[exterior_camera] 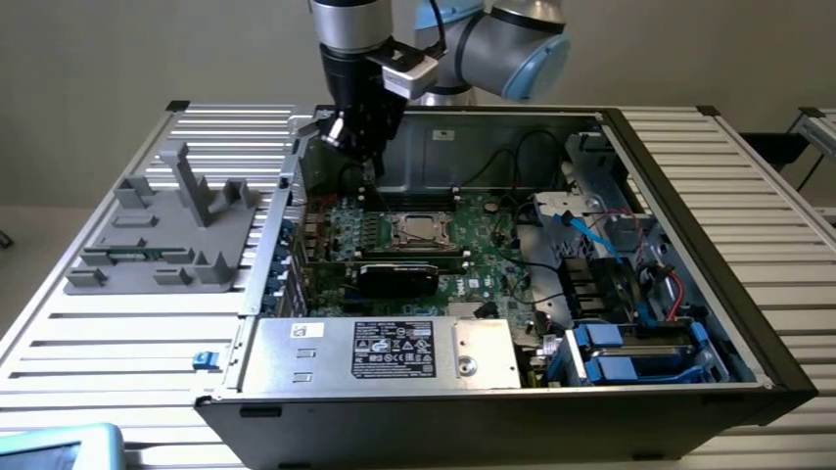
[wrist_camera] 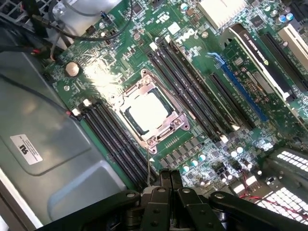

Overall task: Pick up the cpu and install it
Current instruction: 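Close the cpu cover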

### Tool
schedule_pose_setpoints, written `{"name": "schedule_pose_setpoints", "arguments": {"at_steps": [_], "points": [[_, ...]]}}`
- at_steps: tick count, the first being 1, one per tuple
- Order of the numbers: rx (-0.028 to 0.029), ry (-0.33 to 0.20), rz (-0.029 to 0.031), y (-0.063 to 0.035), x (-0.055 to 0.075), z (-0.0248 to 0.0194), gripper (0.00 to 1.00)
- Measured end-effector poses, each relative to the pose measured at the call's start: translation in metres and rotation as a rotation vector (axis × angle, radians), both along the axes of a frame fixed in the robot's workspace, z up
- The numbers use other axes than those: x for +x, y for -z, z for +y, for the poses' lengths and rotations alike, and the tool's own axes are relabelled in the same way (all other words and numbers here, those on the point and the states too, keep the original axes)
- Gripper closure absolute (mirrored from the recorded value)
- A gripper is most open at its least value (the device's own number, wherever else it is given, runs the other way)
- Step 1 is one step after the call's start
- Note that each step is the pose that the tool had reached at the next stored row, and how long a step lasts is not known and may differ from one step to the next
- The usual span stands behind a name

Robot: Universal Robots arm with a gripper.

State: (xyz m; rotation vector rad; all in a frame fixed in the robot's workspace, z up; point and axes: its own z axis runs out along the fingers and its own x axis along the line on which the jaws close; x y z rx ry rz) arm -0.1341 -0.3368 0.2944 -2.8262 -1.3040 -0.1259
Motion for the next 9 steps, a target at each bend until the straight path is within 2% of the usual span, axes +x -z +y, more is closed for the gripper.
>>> {"name": "schedule_pose_setpoints", "arguments": {"at_steps": [9], "points": [[0.0006, 0.127, 0.0016, 0.0043, 0.0000, 0.0000, 0.88]]}}
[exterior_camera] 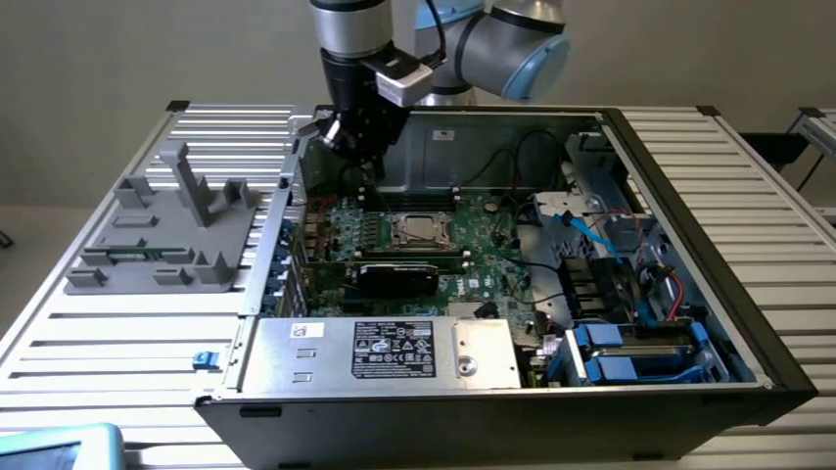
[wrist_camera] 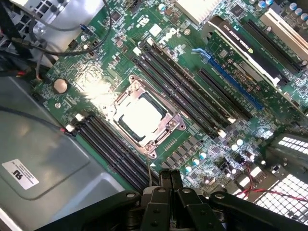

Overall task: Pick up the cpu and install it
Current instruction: 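Close the cpu cover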

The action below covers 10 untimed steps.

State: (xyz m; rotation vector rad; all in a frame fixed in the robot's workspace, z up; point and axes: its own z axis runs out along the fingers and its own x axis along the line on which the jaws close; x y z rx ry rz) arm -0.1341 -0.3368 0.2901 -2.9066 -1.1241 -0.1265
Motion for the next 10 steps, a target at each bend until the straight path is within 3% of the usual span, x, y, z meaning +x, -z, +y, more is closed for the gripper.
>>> {"name": "schedule_pose_setpoints", "arguments": {"at_steps": [3, 7, 10], "points": [[0.0026, 0.036, 0.0001, 0.0008, 0.0000, 0.0000, 0.88], [0.0034, 0.047, -0.0004, 0.0009, -0.0007, 0.0000, 0.88], [0.0086, 0.082, -0.0003, 0.0008, -0.0008, 0.0000, 0.88]]}}
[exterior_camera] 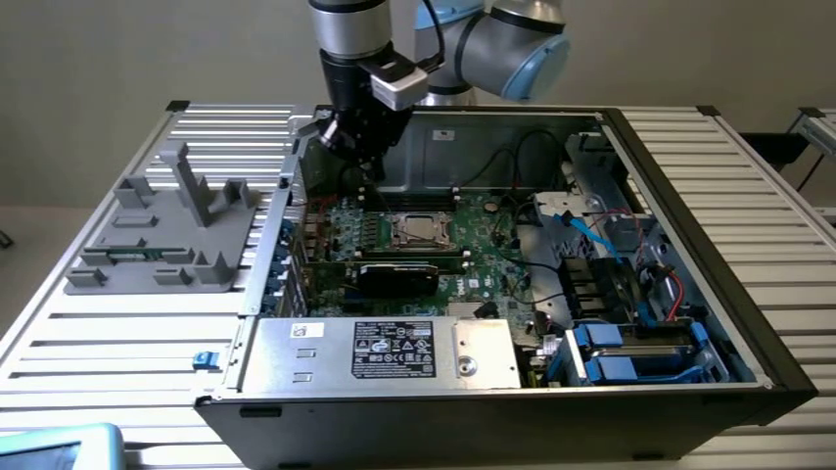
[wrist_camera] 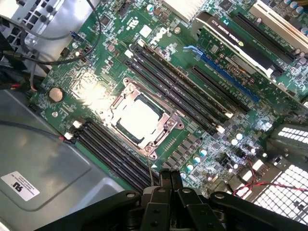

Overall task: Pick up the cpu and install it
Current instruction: 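Close the cpu cover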

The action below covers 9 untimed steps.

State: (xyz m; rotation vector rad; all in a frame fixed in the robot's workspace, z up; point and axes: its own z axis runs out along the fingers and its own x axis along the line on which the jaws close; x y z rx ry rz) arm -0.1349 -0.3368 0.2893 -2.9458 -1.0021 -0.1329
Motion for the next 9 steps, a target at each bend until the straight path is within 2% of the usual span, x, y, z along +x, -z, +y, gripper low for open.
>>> {"name": "schedule_pose_setpoints", "arguments": {"at_steps": [3, 5, 6, 9], "points": [[0.0053, 0.036, 0.0001, 0.0000, 0.0000, 0.0000, 0.88], [0.0119, 0.059, -0.0001, 0.0001, 0.0000, 0.0000, 0.88], [0.0155, 0.076, 0.0036, 0.0001, -0.0001, 0.0000, 0.88], [0.0161, 0.094, 0.0244, 0.0001, -0.0003, 0.0000, 0.88]]}}
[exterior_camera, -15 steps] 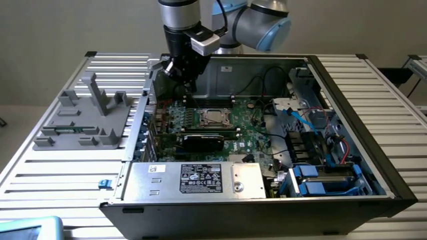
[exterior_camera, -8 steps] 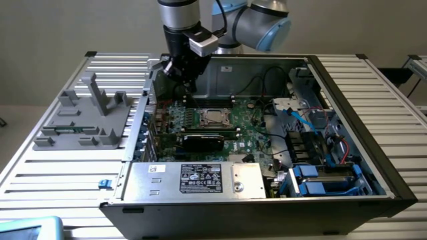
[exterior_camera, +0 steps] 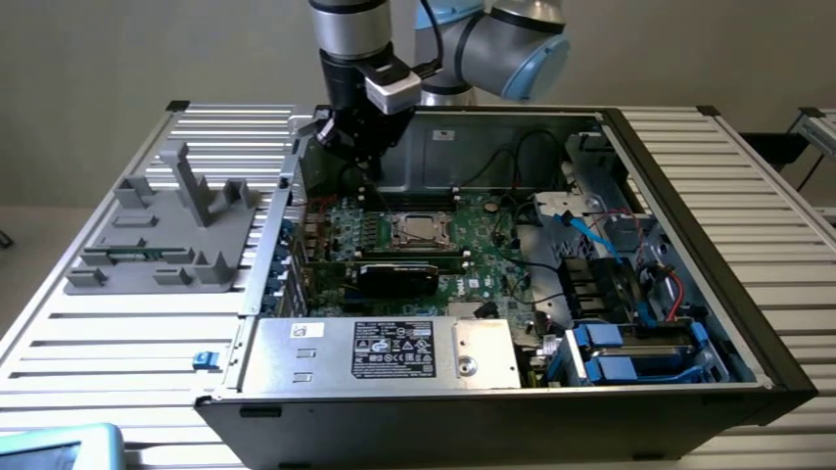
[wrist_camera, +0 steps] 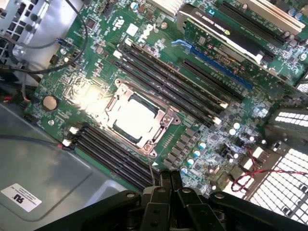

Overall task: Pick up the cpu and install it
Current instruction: 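Close the cpu cover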

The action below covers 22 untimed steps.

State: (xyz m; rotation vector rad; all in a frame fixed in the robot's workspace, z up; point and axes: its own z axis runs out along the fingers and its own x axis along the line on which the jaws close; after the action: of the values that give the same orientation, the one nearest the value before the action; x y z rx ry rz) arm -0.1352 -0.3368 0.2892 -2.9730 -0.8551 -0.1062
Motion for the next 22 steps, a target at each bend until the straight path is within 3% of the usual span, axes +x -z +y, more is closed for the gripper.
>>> {"name": "schedule_pose_setpoints", "arguments": {"at_steps": [2, 7, 9, 14, 17, 22], "points": [[0.0039, 0.013, 0.0070, -0.0001, -0.0002, 0.0000, 0.88], [0.0331, 0.047, 0.0106, 0.0001, -0.0005, 0.0000, 0.88], [0.0404, 0.061, 0.0125, 0.0002, -0.0007, 0.0000, 0.88], [0.0466, 0.104, 0.0172, 0.0008, -0.0008, 0.0000, 0.88], [0.0551, 0.140, 0.0169, 0.0014, -0.0007, 0.0000, 0.88], [0.0573, 0.156, 0.0164, 0.0017, -0.0009, 0.0000, 0.88]]}}
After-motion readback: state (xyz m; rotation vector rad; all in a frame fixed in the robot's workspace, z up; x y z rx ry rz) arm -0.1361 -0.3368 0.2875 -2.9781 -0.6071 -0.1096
